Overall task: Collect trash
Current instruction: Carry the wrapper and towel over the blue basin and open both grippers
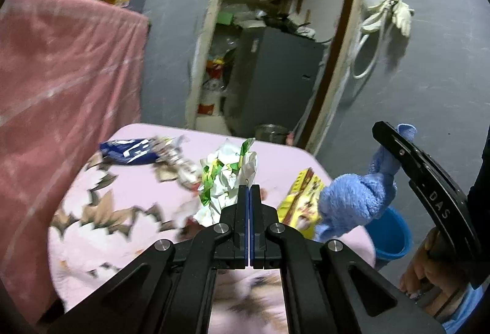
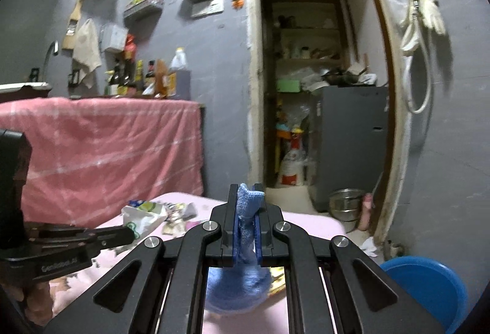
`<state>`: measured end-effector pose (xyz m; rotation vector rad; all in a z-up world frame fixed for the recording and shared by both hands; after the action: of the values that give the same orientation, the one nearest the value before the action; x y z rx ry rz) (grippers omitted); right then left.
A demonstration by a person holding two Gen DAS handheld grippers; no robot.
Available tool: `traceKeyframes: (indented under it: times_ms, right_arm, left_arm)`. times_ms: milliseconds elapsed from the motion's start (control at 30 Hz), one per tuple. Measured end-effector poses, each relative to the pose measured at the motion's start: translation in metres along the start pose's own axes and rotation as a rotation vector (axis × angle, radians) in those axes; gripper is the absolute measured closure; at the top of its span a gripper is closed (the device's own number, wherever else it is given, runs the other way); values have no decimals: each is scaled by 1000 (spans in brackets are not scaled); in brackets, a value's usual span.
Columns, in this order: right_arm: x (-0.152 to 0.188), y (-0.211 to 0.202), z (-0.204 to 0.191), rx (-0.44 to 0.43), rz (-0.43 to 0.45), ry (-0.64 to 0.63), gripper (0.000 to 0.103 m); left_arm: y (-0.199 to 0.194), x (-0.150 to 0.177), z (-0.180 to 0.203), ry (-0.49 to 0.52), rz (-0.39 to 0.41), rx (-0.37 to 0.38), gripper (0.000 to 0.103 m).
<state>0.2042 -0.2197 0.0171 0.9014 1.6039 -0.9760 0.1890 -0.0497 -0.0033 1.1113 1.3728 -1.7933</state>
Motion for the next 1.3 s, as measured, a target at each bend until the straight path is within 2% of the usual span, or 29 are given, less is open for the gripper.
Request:
traceKeyframes:
  times_ms: [167,400,600,767,967,1200,1300]
  right_arm:
    - [-11,-11,30,76,41,9,97]
    - [-25,-30,97,220,89,48,97]
    - [-25,-44,158,339,77,89,97]
    - [-19,-53,196,403,55,118,97]
    - [-4,-56,234,431,17,176,97]
    - [11,-52,266,438,-73,283,94]
    - [15,-53,272,447,-91,300,93]
  left_arm:
    - [20,-11,35,20,28,64,103]
    - [59,-29,96,64,51,170,103]
    - [96,-36,148,75,57,239,103]
    - [122,-39,190,105,59,267,103]
    - [155,-33,229,155,14,300,103]
    - [189,-10,248,195,-112,313,103]
    - [196,-1,247,190,-139,306,103]
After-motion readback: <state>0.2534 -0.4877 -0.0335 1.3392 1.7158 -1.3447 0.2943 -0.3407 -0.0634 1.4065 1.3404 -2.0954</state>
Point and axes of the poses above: each gripper's, at about its wrist camera, not at the fingertips, and y roughly the way its jaws point, z to its right, x to its underside, the point moved 3 cm from there along y, roughly the way its jaws point, and after that the axes turned 8 degrees about y, right-handed, at the moved point
